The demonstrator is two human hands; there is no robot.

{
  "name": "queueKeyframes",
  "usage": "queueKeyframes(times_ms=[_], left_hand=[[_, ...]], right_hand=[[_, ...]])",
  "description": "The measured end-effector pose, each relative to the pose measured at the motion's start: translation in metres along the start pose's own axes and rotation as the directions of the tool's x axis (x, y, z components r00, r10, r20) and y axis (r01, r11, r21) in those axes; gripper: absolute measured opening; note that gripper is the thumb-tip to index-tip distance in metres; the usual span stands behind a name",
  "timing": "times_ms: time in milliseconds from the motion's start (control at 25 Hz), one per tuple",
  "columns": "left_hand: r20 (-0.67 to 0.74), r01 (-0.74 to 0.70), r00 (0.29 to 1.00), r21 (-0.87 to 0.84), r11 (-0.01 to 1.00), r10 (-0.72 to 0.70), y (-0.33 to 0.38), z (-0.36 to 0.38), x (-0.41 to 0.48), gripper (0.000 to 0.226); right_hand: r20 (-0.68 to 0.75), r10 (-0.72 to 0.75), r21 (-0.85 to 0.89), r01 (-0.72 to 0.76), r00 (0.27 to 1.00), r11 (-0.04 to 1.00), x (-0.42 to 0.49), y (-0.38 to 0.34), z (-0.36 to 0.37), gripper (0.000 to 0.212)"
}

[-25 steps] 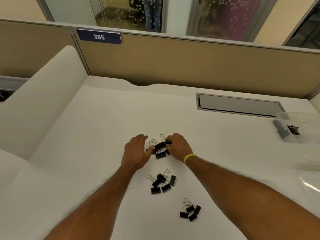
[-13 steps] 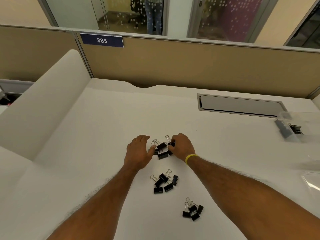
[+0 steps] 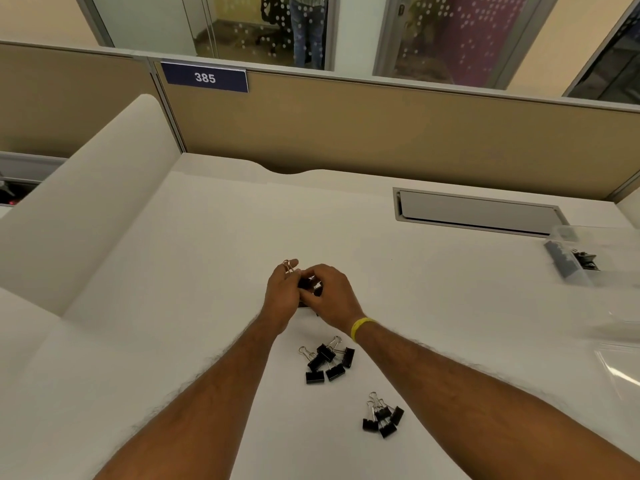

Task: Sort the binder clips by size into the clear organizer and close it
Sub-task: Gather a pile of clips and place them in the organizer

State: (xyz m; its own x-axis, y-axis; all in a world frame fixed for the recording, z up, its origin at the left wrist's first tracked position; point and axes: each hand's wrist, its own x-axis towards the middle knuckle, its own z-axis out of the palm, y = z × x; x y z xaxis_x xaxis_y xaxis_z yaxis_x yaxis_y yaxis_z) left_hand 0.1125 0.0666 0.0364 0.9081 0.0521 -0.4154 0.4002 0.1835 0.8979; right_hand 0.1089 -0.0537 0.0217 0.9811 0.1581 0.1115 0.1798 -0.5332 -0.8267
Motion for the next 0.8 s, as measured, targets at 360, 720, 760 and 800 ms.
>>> queueKeyframes(times_ms=[360, 720, 760, 800], left_hand=[[-0.118, 0.046, 0.991, -0.102, 0.994, -0.058, -0.009, -0.040, 0.011, 0.025], [-0.109, 0.079, 0.990, -0.100, 0.992, -0.089, -0.013, -0.042, 0.013, 0.016], [-0.106, 0.079, 0.990, -0.096, 0.992, -0.089, -0.013, -0.040, 0.014, 0.016], [-0.103, 0.080, 0.991, -0.092, 0.993, -0.089, -0.013, -0.039, 0.013, 0.015]], right_hand=[[0.027, 0.183, -0.528, -0.141, 0.983, 0.837, 0.013, 0.029, -0.004, 0.042], [-0.020, 0.162, -0.455, -0.153, 0.987, 0.877, 0.017, 0.023, 0.001, 0.033], [-0.018, 0.158, -0.465, -0.148, 0.987, 0.873, 0.017, 0.023, 0.001, 0.034], [-0.003, 0.164, -0.498, -0.144, 0.986, 0.855, 0.016, 0.024, 0.001, 0.036]])
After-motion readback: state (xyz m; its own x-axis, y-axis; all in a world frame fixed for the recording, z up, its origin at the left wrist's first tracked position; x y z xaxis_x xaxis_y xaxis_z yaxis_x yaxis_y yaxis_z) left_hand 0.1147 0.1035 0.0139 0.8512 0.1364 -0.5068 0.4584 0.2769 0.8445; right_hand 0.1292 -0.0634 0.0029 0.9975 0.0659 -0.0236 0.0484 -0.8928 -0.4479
